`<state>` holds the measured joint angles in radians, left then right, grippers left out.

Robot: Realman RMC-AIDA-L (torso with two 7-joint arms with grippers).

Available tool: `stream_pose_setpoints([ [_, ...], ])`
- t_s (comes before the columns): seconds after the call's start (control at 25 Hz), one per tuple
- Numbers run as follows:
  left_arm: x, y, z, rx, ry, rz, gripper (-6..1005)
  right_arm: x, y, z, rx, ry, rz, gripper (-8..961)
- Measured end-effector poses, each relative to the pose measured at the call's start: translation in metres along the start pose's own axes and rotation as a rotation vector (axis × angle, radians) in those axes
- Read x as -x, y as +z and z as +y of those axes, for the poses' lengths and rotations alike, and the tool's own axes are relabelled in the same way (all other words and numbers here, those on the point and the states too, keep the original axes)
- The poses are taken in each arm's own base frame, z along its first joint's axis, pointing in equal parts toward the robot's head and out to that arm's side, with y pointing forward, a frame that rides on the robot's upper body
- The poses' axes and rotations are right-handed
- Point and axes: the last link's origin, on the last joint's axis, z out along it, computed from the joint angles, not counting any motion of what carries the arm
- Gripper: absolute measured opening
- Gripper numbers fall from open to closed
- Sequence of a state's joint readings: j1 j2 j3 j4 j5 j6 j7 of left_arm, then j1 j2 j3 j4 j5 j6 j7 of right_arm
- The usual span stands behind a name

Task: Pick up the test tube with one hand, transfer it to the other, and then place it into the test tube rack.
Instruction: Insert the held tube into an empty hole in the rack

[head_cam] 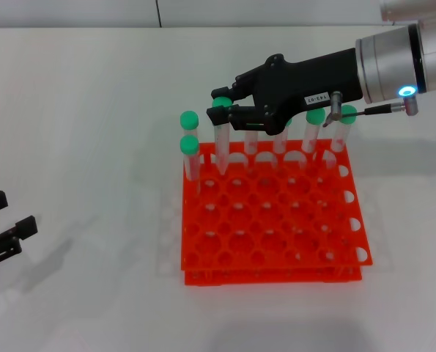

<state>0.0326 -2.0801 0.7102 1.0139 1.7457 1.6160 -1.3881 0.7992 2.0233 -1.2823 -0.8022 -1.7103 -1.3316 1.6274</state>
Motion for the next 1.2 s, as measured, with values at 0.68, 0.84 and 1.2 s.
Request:
stream_pose_setpoints([
  [0.68,0.0,0.003,0.0,0.007,-0.007,0.005,714,-0.007,0.002,0.002,0.01,0.002,0.014,301],
  [0.84,0.0,0.003,0.0,0.007,-0.007,0.005,714,-0.009,0.002,0.003,0.01,0.003,0.015,307],
  [1.2,0.0,0.005,0.0,0.013,-0.013,0.009,714,-0.012,0.008,0.006,0.004,-0.008,0.026,319],
])
